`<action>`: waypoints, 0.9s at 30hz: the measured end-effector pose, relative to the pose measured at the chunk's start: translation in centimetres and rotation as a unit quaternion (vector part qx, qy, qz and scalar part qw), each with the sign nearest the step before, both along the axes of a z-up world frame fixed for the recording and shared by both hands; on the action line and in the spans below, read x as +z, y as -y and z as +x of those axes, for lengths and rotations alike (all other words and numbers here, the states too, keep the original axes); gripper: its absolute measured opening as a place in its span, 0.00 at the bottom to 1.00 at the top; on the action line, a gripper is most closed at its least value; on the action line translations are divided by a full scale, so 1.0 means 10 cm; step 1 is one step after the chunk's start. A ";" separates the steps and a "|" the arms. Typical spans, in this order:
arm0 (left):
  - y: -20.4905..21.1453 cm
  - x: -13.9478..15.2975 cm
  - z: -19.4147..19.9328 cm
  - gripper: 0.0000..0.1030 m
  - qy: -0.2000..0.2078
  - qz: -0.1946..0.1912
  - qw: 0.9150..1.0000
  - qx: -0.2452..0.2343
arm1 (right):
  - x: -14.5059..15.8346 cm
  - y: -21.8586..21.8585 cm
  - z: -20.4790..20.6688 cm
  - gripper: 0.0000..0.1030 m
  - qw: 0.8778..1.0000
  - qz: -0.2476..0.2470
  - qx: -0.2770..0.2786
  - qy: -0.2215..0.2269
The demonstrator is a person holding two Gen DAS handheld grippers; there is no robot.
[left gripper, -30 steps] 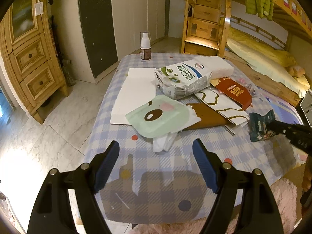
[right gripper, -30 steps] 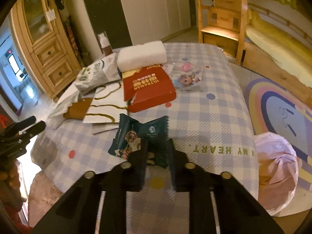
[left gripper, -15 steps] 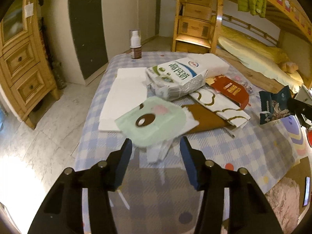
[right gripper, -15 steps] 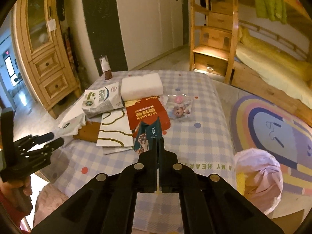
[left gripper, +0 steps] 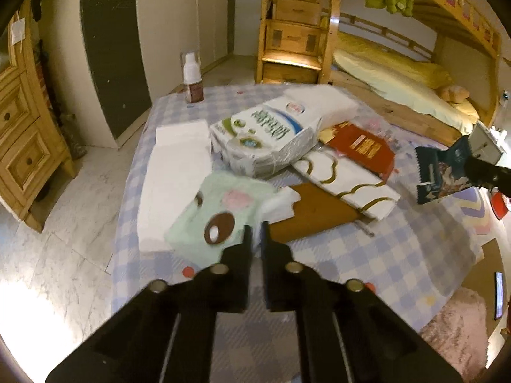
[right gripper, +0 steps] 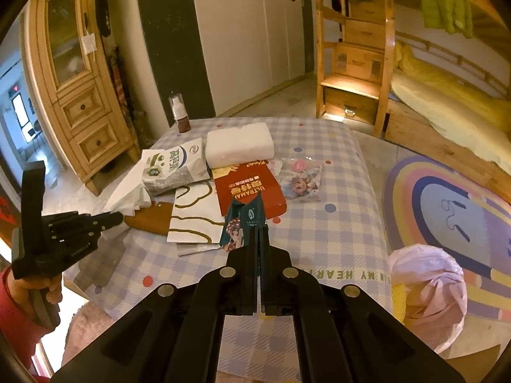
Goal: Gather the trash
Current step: 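Grasp the green wrapper with the right gripper while the left gripper grasps the tissue, then carry the green wrapper and tissue over the bin with both grippers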
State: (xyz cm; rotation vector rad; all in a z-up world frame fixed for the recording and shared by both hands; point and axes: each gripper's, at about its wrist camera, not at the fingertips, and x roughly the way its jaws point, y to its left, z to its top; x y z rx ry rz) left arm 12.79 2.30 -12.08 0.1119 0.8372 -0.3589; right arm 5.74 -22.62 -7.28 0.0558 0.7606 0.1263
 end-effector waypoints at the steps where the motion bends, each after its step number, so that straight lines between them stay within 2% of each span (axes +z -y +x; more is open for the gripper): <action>1: -0.01 0.08 -0.02 0.01 0.004 -0.010 1.000 -0.004 | 0.02 0.00 -0.01 0.00 1.000 0.001 0.000 0.002; 7: -0.07 0.58 -0.13 0.01 0.033 -0.071 0.997 -0.023 | 0.13 0.07 -0.08 0.00 1.000 0.008 -0.005 0.014; 11: 0.01 0.82 -0.23 0.01 0.053 -0.084 0.994 -0.036 | 0.17 0.12 -0.16 0.00 1.000 0.011 -0.013 0.021; 14: 0.11 0.93 -0.30 0.01 0.072 -0.079 0.994 -0.031 | 0.20 0.18 -0.20 0.00 0.999 0.016 -0.019 0.028; 19: 0.04 1.12 -0.29 0.01 0.110 -0.058 0.992 0.011 | 0.20 0.23 -0.22 0.00 0.999 0.013 -0.023 0.027; 23: -0.03 1.07 -0.25 0.01 0.107 -0.033 0.993 0.024 | 0.17 0.21 -0.22 0.00 0.999 0.014 -0.021 0.023; 27: -0.03 0.94 -0.26 0.01 0.087 -0.044 0.995 0.019 | 0.17 0.21 -0.23 0.00 0.999 0.014 -0.022 0.021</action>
